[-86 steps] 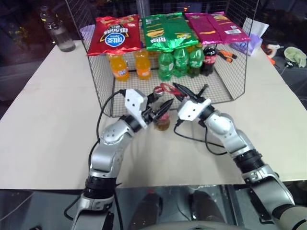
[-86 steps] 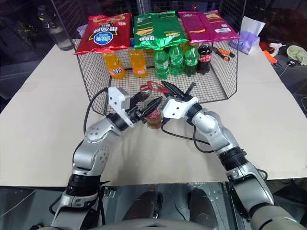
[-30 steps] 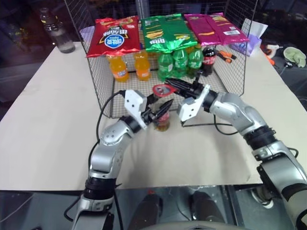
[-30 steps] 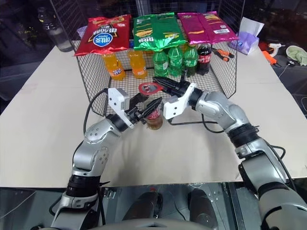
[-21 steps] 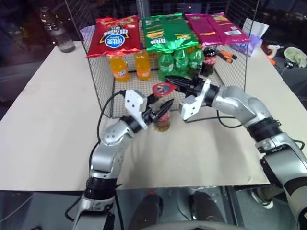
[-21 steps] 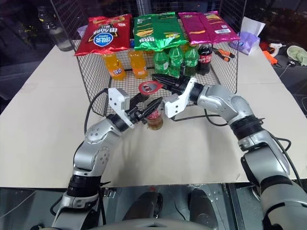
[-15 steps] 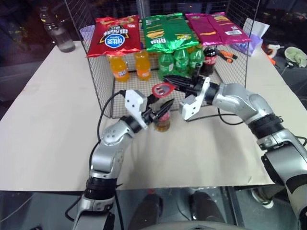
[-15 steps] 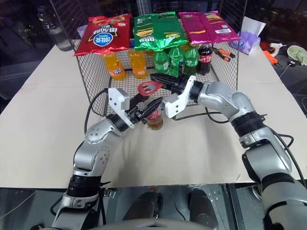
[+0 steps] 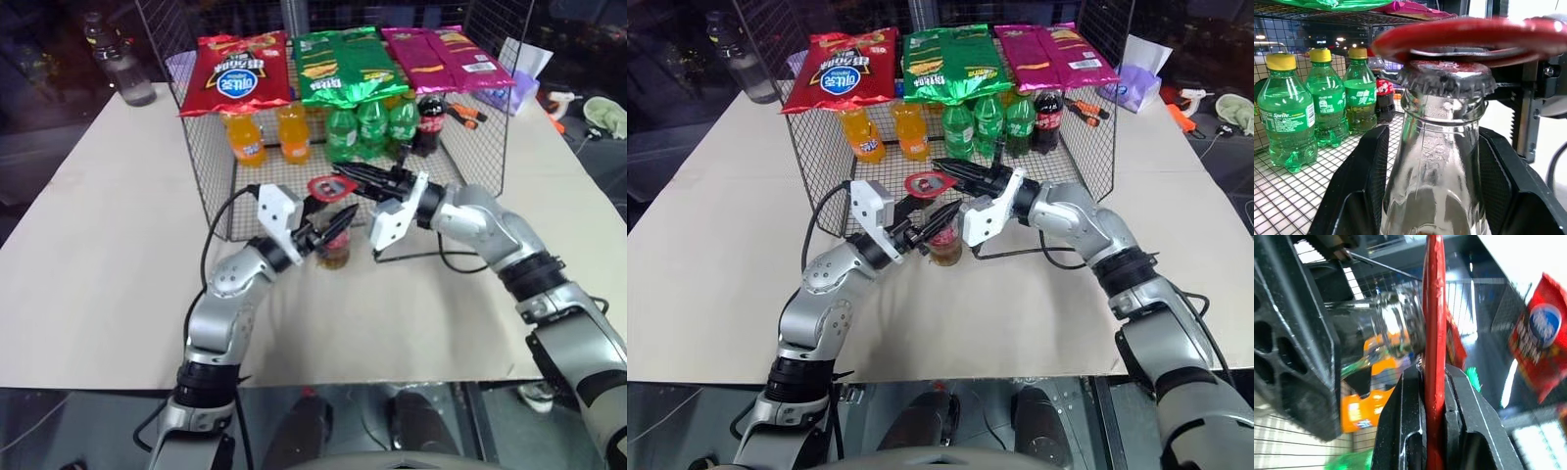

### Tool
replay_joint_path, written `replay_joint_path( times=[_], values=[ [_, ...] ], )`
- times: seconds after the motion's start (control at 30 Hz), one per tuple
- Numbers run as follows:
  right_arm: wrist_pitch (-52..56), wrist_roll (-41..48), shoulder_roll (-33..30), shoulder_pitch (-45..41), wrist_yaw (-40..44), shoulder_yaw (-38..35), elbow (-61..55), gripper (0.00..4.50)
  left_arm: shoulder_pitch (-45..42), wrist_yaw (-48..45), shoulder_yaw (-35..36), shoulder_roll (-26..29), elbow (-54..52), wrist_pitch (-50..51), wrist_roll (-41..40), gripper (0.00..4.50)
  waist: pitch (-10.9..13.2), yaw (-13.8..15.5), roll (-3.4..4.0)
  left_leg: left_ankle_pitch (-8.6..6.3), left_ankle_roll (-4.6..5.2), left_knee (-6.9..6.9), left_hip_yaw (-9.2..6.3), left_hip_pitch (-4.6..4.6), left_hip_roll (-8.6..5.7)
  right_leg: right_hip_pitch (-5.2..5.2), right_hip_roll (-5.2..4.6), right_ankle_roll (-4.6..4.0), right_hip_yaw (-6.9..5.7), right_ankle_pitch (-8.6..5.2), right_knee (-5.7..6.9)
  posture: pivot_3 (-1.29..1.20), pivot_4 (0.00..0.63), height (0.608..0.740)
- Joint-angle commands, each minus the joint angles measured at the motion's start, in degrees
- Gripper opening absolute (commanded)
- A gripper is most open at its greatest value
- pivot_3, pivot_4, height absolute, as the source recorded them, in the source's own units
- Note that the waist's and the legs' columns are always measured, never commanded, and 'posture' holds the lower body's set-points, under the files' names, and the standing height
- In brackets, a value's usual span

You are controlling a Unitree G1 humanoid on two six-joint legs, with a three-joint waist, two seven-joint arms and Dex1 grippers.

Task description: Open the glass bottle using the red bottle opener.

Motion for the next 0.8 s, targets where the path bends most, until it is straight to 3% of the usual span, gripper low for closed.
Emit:
replay_joint_path(
  times=[0.03,0.3,0.53,0.8],
  values=[
    [1.09,1.55,0.54,2.50,2.32,0.45,-0.56,0.00,0.31,-0.15,-1.13,-0.03,1.21,0.95,0.16,2.10,0.00,-0.02,0.01,0.00,0.00,0.00,0.00,0.01,0.00,0.00,0.00,0.00,0.00,0.00,0.01,0.00,0.150,0.740],
    [4.25,1.34,4.00,5.51,2.76,1.46,-1.22,0.00,0.40,-0.26,-1.02,0.14,1.25,1.01,0.13,2.10,-0.01,-0.04,0.02,0.00,0.00,0.01,-0.02,0.02,0.00,0.01,0.01,0.00,-0.02,0.00,0.01,0.00,0.150,0.740],
    [5.94,-12.29,5.11,6.71,-5.82,4.57,-2.33,0.00,0.49,-0.19,-0.94,0.10,1.09,1.07,0.12,2.10,-0.11,-0.07,0.15,0.00,0.00,0.00,-0.03,0.20,0.00,0.19,0.03,0.00,-0.03,0.00,0.02,0.00,0.150,0.740],
    [7.38,-16.76,7.62,7.99,-12.11,4.79,-2.56,0.00,0.41,-0.22,-0.89,-0.07,1.20,1.20,0.18,2.10,-0.15,-0.26,0.20,-0.01,0.01,-0.20,0.10,1.02,0.03,0.88,0.09,0.00,0.10,-0.01,-0.02,0.00,0.150,0.740]
  ],
)
